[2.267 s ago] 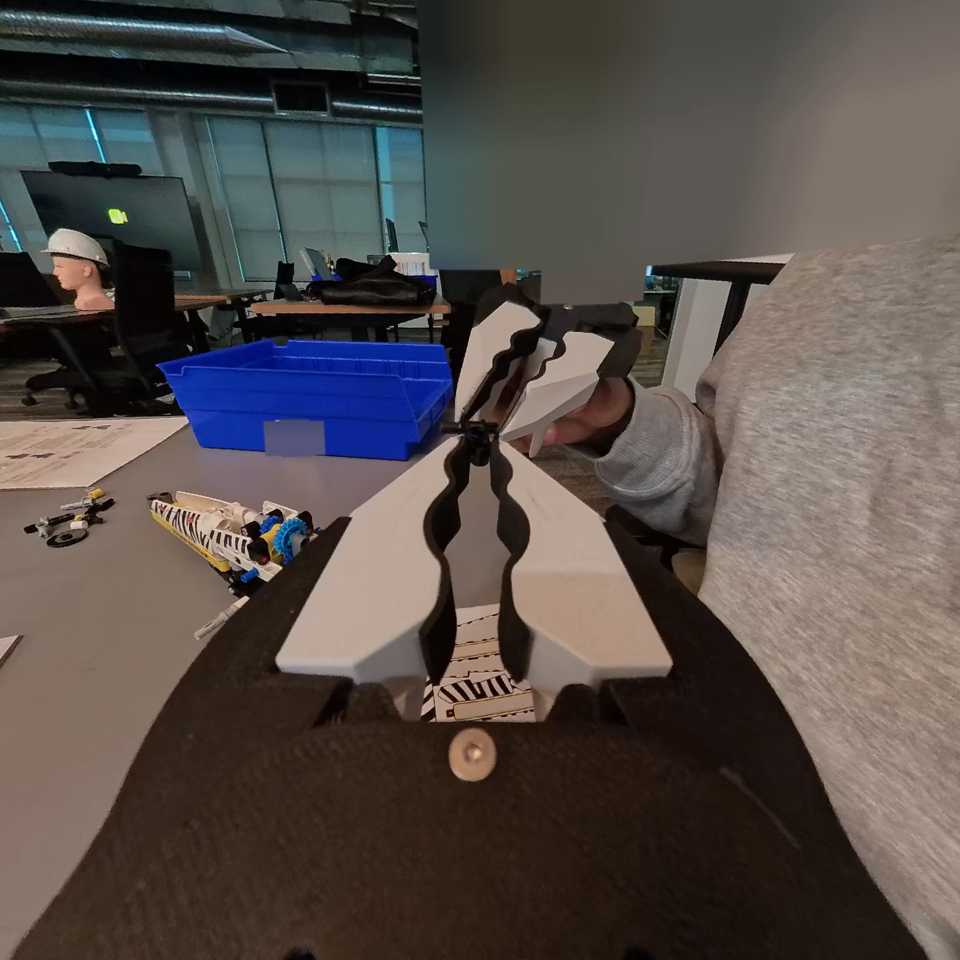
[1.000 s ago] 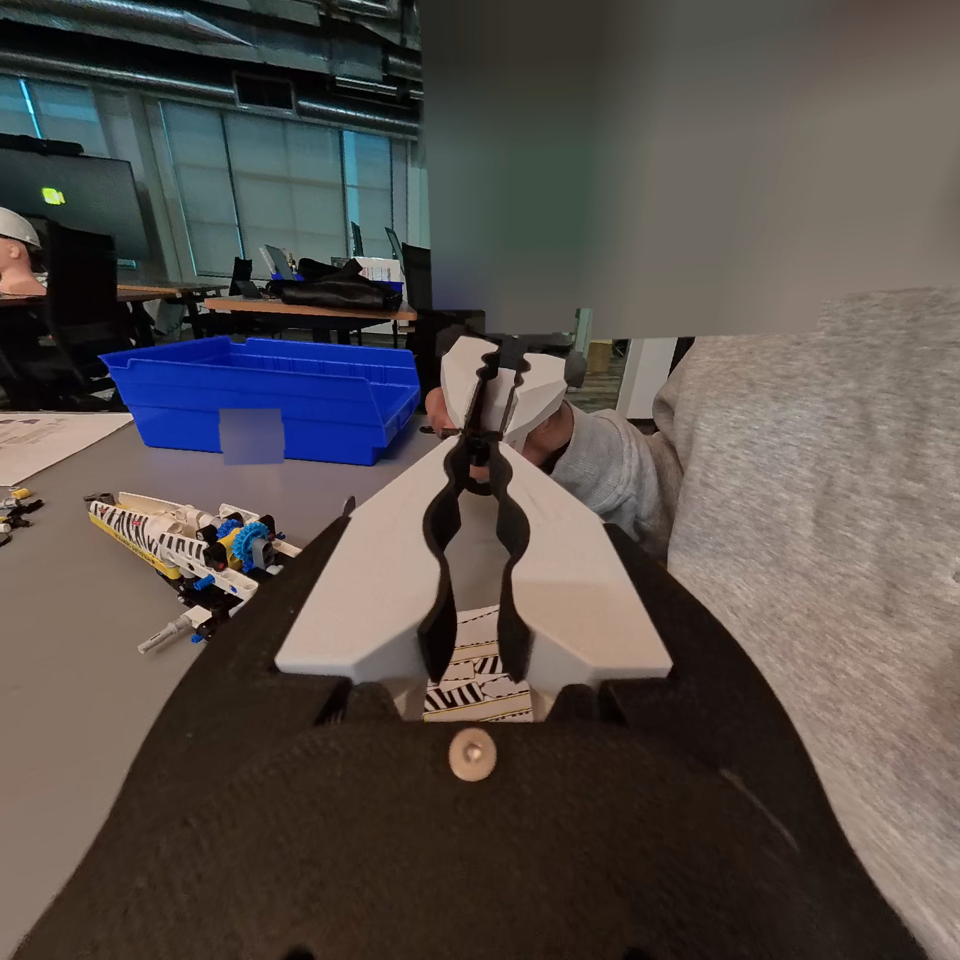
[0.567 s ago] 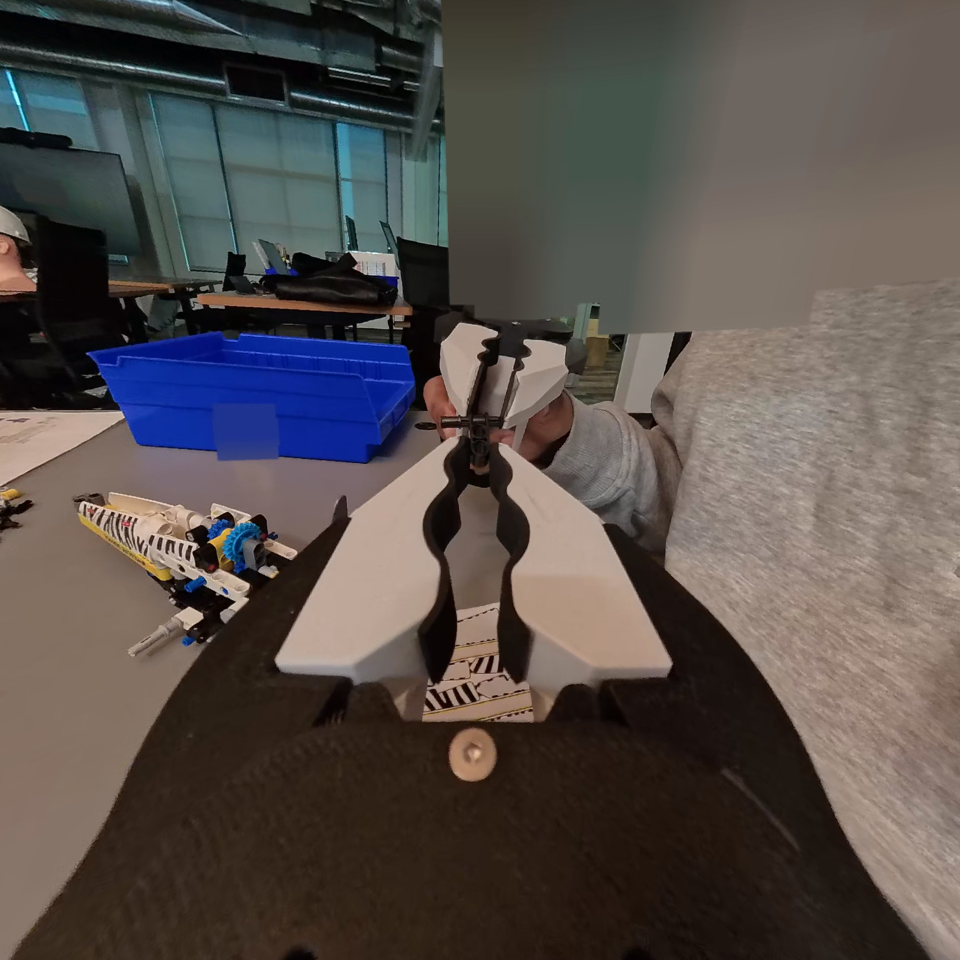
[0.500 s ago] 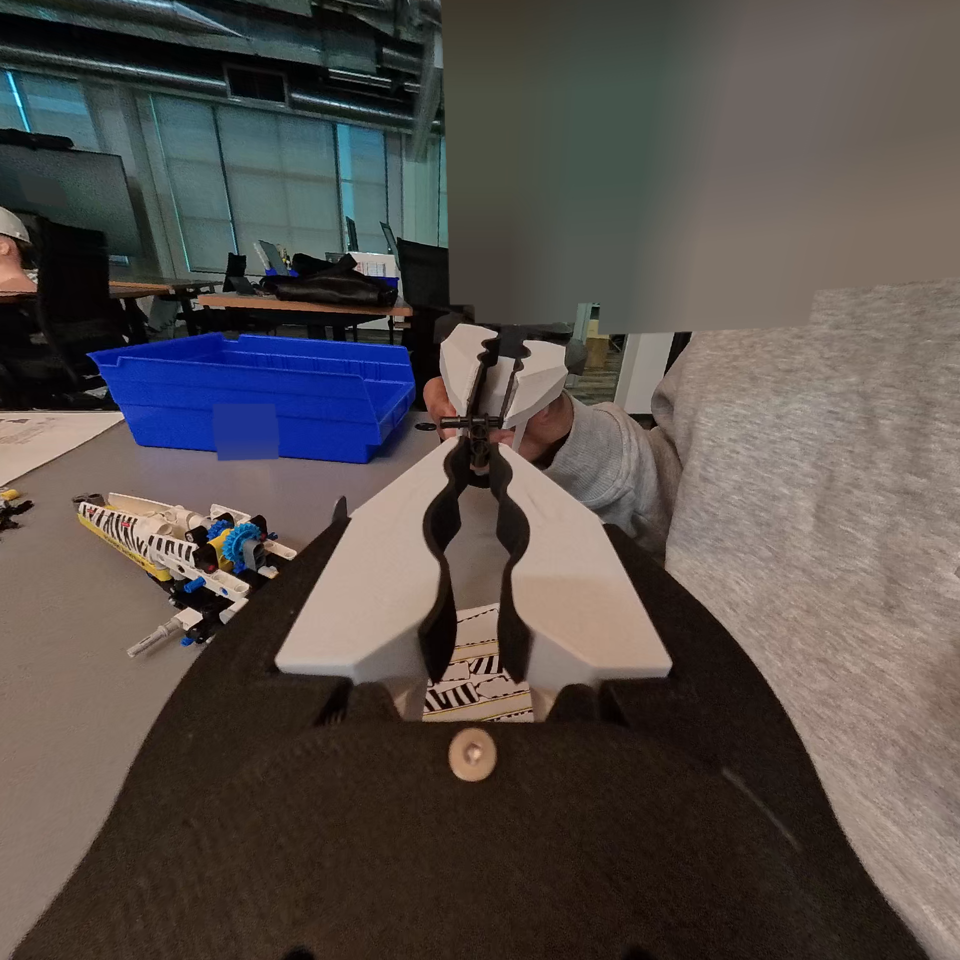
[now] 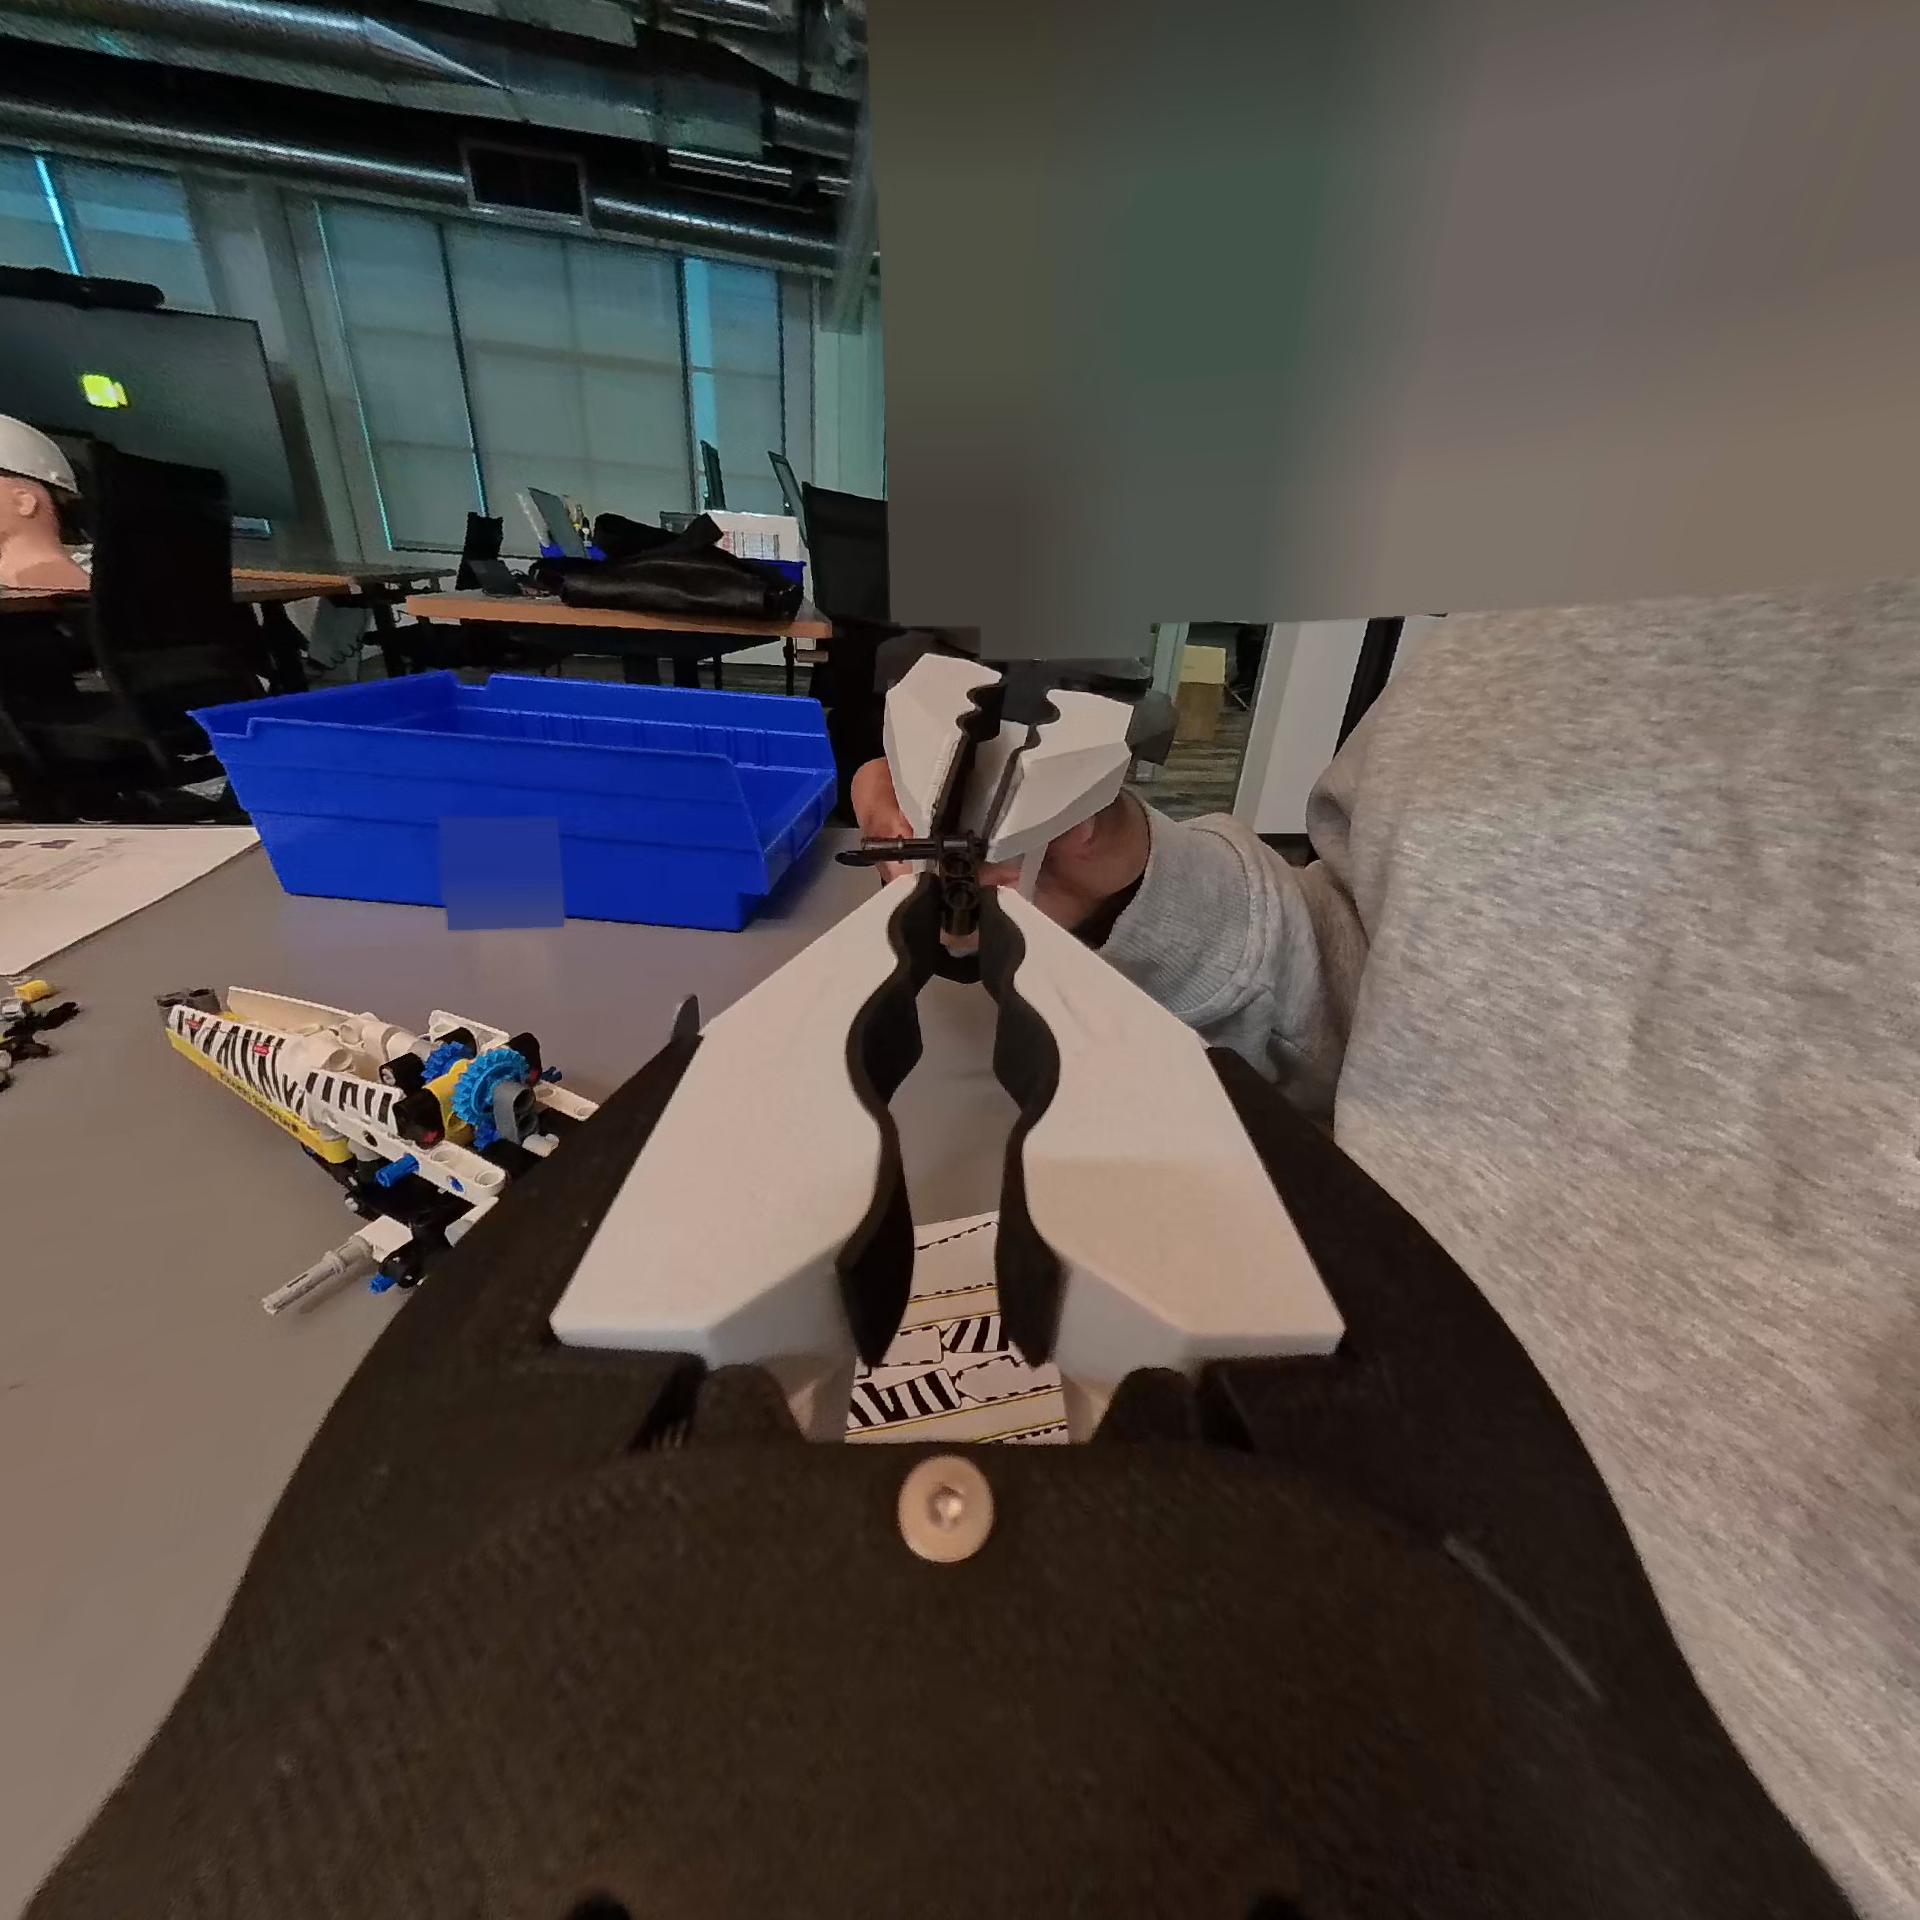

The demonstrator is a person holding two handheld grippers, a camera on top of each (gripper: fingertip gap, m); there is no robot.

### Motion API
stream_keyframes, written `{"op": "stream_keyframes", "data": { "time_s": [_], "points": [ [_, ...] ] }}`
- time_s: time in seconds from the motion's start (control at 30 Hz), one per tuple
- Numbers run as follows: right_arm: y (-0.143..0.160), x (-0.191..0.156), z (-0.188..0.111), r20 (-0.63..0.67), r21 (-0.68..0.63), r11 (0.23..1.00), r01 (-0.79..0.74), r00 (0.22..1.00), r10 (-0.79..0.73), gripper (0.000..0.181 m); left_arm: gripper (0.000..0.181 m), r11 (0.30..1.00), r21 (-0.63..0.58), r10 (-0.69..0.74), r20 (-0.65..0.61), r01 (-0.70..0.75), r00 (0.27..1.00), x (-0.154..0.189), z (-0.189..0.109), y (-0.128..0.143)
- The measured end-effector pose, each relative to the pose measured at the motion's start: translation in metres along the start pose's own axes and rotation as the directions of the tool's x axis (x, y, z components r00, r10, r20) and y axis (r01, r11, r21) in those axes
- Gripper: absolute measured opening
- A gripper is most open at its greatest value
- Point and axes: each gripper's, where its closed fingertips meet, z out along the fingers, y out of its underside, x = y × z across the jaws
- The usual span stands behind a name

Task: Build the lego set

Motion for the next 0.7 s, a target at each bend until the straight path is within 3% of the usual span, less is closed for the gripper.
{"op": "stream_keyframes", "data": {
  "time_s": [0.7],
  "points": [
    [-0.002, 0.0031, 0.0012, -0.041, 0.004, 0.999, 0.035, 0.999, -0.035, 0.01, 0.004, 0.999, 0.036, -0.019, -0.006, 0.019, 1.0, -0.0011, -0.0006, -0.0055]
  ]
}}
